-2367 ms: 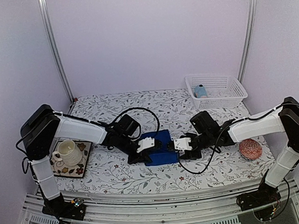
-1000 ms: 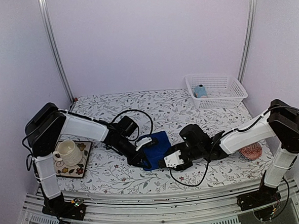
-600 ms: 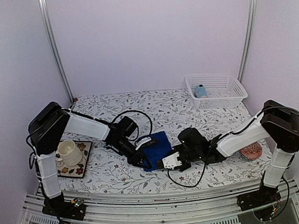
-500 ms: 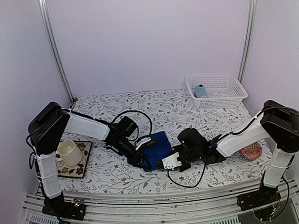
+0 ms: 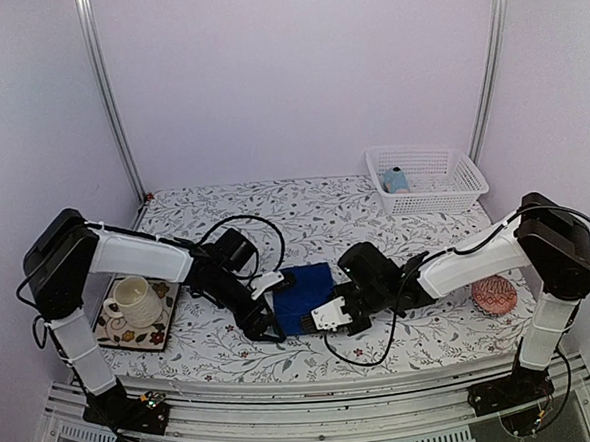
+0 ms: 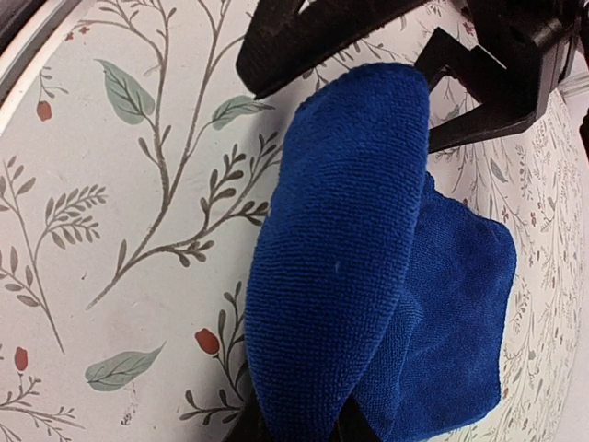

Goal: Roll the towels
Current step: Roll the towel at the center of the board.

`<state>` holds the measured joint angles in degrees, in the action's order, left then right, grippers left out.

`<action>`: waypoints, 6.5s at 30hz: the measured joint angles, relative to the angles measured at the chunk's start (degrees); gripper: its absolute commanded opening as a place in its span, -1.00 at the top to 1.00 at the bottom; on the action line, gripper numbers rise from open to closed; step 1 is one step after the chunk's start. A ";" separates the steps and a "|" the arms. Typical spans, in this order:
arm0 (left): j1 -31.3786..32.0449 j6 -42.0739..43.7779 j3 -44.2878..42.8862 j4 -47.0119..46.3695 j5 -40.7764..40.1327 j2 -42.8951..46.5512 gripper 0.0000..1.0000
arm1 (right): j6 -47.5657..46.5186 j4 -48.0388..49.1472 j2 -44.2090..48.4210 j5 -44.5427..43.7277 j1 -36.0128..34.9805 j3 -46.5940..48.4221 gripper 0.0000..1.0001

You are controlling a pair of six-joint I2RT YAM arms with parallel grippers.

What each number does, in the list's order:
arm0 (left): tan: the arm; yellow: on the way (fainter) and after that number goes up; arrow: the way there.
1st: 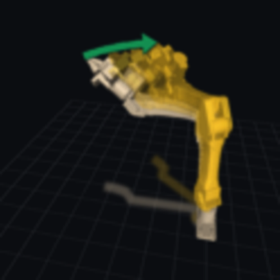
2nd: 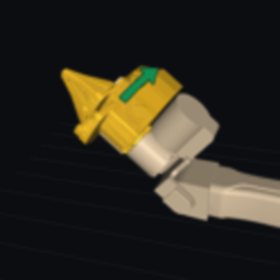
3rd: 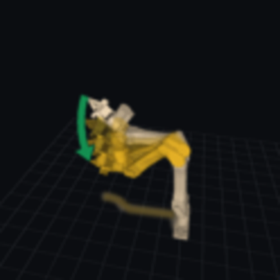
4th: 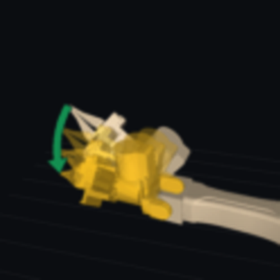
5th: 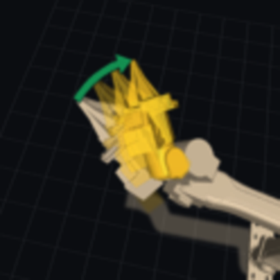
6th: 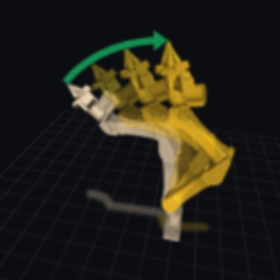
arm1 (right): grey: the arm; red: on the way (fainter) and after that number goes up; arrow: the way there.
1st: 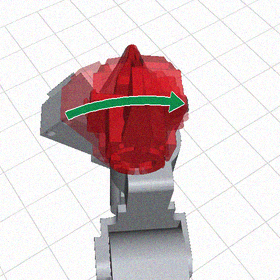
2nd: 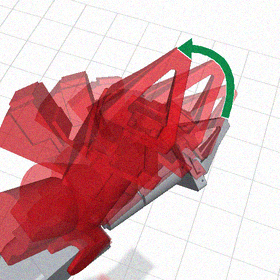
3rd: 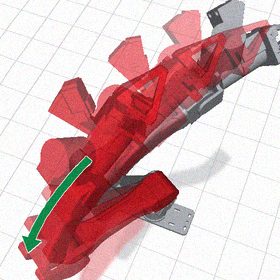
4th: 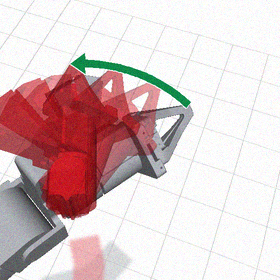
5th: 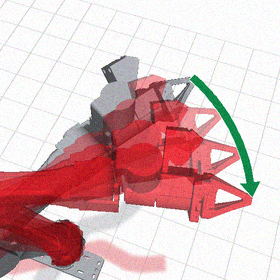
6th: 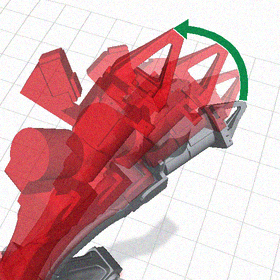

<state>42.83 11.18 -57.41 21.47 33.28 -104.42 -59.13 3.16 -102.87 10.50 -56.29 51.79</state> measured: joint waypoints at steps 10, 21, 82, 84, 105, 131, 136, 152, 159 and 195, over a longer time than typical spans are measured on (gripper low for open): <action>2.12 0.07 10.69 -5.29 -18.88 12.83 -0.93 | 3.02 -8.50 -3.74 5.46 0.09 6.12 0.72; 14.60 6.88 22.53 -19.80 -35.28 22.10 -0.76 | 8.07 -17.84 -8.13 12.66 2.08 14.12 0.71; 23.45 29.70 27.45 -49.88 -53.27 9.51 -0.39 | 14.34 -29.24 -15.41 24.68 7.23 23.93 0.65; 23.10 29.73 27.12 -49.86 -52.96 8.96 -0.37 | 14.34 -29.24 -15.41 24.74 7.26 23.93 0.65; 20.57 27.26 20.83 -38.71 -45.33 7.54 0.88 | 14.32 -29.20 -13.81 22.32 8.28 22.86 -0.07; 7.96 15.04 2.40 -14.67 -14.38 0.22 1.00 | 4.35 -10.93 9.99 7.45 10.29 -0.96 -0.23; 5.31 12.61 0.85 -13.05 -7.98 -1.42 1.00 | 1.16 -6.60 13.22 8.07 9.97 -4.31 -0.23; -0.20 5.16 -0.68 -13.16 7.30 -6.19 0.99 | -3.06 0.52 7.82 7.52 4.61 -5.68 -0.21; -2.97 4.11 -4.22 -10.45 14.64 -10.58 0.91 | -4.11 4.85 2.58 4.11 4.13 -5.20 -0.20; -6.58 1.99 -5.55 -8.11 24.70 -12.92 -0.66 | 0.00 4.57 -3.39 0.83 4.04 0.92 0.69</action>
<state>36.25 13.17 -62.96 13.37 57.98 -117.34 -59.13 7.73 -106.26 11.33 -52.25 52.71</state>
